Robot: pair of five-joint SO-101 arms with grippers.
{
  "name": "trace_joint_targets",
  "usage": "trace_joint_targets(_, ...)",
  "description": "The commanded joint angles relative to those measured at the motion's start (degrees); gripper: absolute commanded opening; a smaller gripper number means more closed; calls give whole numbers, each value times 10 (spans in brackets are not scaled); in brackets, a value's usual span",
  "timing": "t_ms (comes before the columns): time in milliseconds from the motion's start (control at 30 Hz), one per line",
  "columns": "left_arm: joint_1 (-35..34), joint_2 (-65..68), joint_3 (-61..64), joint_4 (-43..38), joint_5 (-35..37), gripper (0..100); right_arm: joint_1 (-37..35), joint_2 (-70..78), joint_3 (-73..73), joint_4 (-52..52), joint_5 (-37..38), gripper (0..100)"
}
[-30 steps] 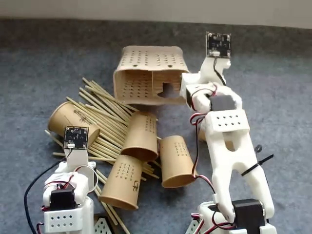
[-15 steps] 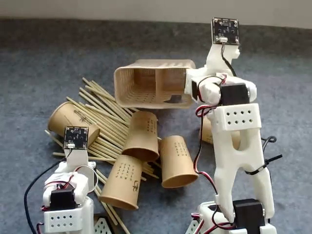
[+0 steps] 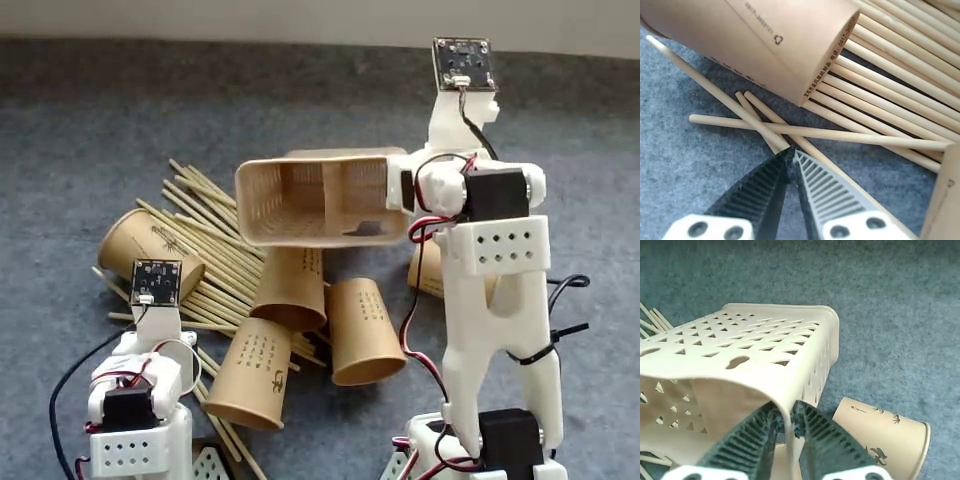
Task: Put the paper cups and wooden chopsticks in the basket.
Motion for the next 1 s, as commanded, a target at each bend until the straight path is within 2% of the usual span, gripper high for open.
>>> trace_joint_targets(0,0,-4,11,4,4,7,7,-32,-44,22,12,6)
trace_joint_targets(133,0,-4,11,4,4,6,7,-32,-56,44,12,6)
trace_joint_targets(400,0,-4,11,4,4,6,20,14,-57,15,10,6)
trace_joint_targets(767,0,-4,11,4,4,6,58,102,-58,-90,9,8)
trace_joint_targets(967,0,-4,11,4,4,6,56,105,-58,-136,8,118)
